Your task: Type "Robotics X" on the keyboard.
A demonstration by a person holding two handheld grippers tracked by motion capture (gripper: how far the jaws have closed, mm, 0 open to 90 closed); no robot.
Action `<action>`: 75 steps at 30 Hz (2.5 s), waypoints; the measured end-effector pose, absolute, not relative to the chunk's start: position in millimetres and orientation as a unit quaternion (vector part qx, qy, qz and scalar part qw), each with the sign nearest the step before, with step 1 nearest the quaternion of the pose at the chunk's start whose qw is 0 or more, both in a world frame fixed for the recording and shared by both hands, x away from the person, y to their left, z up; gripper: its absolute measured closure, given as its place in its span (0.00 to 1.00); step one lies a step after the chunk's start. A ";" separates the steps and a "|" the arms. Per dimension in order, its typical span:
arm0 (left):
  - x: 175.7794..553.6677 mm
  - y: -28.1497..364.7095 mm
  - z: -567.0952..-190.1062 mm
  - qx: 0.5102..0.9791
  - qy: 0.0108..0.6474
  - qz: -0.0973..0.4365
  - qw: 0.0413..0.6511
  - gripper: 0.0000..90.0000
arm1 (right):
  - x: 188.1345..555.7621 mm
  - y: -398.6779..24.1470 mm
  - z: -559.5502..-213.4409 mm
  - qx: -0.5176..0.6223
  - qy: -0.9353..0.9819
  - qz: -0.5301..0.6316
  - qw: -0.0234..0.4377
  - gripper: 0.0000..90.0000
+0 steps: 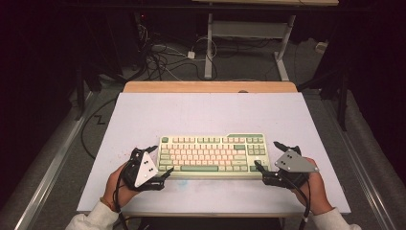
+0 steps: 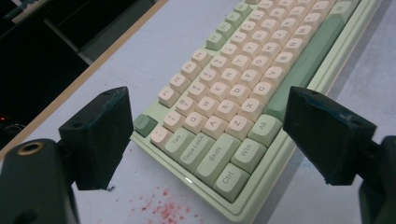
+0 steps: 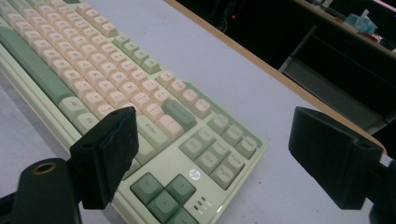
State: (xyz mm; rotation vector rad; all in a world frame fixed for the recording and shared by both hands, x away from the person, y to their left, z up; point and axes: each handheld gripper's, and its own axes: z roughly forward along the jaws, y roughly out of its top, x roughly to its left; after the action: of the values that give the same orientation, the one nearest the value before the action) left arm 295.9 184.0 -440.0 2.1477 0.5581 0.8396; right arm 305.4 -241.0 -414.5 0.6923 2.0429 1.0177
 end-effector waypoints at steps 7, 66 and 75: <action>293.2 191.6 -443.1 0.840 0.223 0.327 0.370 0.17 | 301.9 -250.2 -415.8 0.276 0.793 0.396 0.372 0.19; 283.4 227.7 -475.6 0.849 0.267 0.297 0.346 0.17 | 287.8 -294.4 -449.7 0.313 0.791 0.382 0.361 0.19; 283.6 224.3 -476.3 0.853 0.260 0.296 0.342 0.17 | 286.2 -295.3 -448.6 0.313 0.789 0.387 0.361 0.19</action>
State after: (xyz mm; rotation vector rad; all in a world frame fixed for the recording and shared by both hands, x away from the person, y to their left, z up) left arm 283.6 224.3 -476.3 2.2187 0.6758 0.7695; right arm 286.2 -295.3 -448.6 0.8058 2.0337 0.9962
